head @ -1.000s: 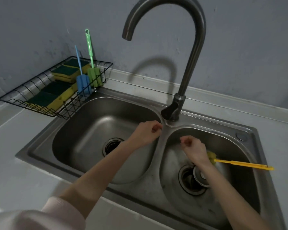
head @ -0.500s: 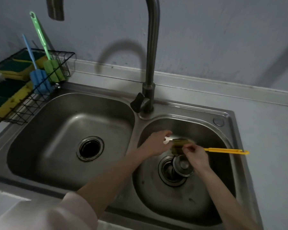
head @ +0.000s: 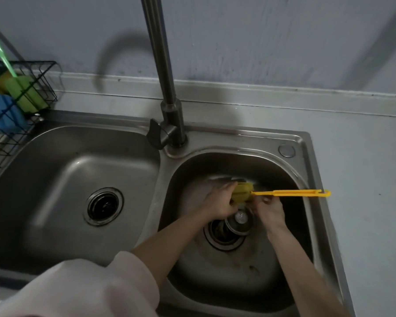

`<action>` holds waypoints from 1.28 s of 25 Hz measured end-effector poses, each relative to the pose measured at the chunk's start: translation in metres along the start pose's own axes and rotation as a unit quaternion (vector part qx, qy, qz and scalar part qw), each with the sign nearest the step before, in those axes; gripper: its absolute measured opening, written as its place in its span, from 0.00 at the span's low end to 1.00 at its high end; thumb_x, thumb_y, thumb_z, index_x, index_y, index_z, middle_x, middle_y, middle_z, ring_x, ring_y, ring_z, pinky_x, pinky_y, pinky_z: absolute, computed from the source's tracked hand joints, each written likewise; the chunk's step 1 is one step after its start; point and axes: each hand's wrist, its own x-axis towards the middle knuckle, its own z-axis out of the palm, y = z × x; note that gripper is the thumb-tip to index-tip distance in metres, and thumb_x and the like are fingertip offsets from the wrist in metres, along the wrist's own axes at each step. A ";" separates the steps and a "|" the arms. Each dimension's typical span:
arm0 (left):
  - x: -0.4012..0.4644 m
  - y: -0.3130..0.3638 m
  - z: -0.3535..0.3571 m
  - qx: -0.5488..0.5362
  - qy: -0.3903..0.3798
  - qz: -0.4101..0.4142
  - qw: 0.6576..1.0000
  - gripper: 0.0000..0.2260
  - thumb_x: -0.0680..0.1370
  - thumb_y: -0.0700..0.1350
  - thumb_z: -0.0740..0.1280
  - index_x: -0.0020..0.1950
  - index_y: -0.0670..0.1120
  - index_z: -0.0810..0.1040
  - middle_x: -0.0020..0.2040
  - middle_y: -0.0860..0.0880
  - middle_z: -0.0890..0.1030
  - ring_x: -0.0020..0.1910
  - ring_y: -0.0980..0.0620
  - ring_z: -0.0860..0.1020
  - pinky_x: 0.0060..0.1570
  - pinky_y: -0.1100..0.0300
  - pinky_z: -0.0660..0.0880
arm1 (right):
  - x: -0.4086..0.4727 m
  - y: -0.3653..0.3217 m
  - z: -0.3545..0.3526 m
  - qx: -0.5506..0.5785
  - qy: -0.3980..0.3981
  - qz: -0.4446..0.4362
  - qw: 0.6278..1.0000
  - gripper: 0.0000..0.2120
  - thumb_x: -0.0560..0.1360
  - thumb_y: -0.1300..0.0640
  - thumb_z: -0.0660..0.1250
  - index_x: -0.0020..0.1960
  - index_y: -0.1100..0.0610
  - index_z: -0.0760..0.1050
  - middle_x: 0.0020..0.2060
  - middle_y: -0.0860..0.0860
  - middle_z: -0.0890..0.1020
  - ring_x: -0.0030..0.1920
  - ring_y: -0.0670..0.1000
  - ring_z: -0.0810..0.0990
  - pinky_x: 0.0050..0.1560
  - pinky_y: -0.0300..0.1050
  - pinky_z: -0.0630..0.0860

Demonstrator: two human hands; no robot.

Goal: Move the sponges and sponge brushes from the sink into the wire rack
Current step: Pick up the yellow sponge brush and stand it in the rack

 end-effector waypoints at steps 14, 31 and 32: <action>0.000 -0.008 -0.005 -0.017 0.056 -0.031 0.998 0.30 0.73 0.48 0.66 0.72 0.49 0.58 0.70 0.42 0.62 0.67 0.41 0.62 0.66 0.49 0.63 | -0.008 -0.020 0.004 0.089 0.007 -0.086 0.992 0.10 0.74 0.55 0.63 0.34 0.50 0.71 0.38 0.55 0.79 0.43 0.55 0.77 0.49 0.52 0.74; -0.124 -0.029 -0.076 -0.248 0.213 0.020 0.945 0.19 0.70 0.43 0.71 0.58 0.44 0.71 0.56 0.45 0.79 0.50 0.53 0.77 0.49 0.61 0.74 | -0.117 -0.089 0.036 0.060 -0.044 -0.287 0.955 0.04 0.72 0.56 0.66 0.46 0.55 0.78 0.34 0.47 0.79 0.42 0.49 0.77 0.51 0.47 0.74; -0.133 -0.035 -0.079 -0.256 0.223 0.018 0.940 0.17 0.70 0.43 0.71 0.57 0.46 0.72 0.56 0.45 0.79 0.49 0.52 0.77 0.49 0.60 0.74 | -0.124 -0.091 0.042 0.055 -0.052 -0.300 0.951 0.02 0.72 0.57 0.67 0.44 0.53 0.78 0.34 0.48 0.79 0.42 0.50 0.77 0.51 0.47 0.74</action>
